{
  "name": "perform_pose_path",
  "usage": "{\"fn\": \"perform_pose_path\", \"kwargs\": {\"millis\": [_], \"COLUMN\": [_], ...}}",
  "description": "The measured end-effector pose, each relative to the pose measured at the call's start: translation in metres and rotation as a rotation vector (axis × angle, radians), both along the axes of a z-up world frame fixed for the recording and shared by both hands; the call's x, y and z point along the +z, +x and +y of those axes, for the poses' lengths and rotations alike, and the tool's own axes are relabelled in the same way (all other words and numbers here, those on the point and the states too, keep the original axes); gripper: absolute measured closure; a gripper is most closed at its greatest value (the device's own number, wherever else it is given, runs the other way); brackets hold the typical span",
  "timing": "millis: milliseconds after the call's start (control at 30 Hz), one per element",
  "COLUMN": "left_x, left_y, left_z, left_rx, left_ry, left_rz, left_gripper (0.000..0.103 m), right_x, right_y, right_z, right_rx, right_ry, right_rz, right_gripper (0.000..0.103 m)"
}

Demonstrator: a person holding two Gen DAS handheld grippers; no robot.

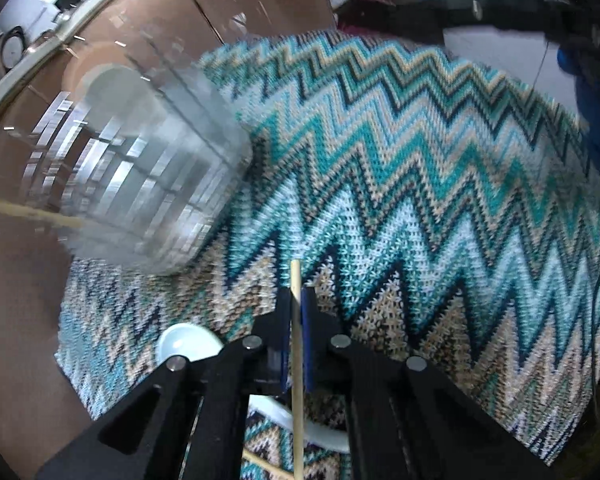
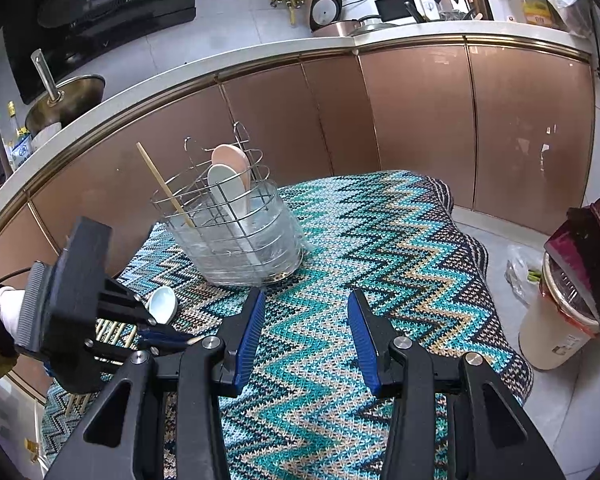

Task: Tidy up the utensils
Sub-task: 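Lift the chopstick and drop it into the wire holder with the left gripper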

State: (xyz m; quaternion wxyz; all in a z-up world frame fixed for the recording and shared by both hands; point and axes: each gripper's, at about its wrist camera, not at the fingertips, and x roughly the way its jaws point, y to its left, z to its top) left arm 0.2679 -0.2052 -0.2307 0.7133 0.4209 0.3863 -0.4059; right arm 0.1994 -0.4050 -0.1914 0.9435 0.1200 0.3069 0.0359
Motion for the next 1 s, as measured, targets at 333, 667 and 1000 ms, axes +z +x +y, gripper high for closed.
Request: {"fn": "perform_pose_path", "kwargs": {"millis": [333, 667, 1000], "left_x": [0.141, 0.247, 0.207], "left_y": [-0.021, -0.001, 0.058], "left_z": [0.049, 0.07, 0.053], "left_rx": [0.233, 0.53, 0.748], "left_ry": [-0.417, -0.961, -1.138], "left_rz": [-0.11, -0.353, -0.576], "left_gripper": [0.098, 0.098, 0.098], "right_x": [0.021, 0.02, -0.008], "right_y": [-0.024, -0.034, -0.01], "right_z": [0.016, 0.017, -0.005], "right_rx": [0.016, 0.018, 0.002], "right_ry": [-0.007, -0.001, 0.019], "right_rz": [-0.037, -0.043, -0.006], "right_gripper": [0.06, 0.06, 0.06]}}
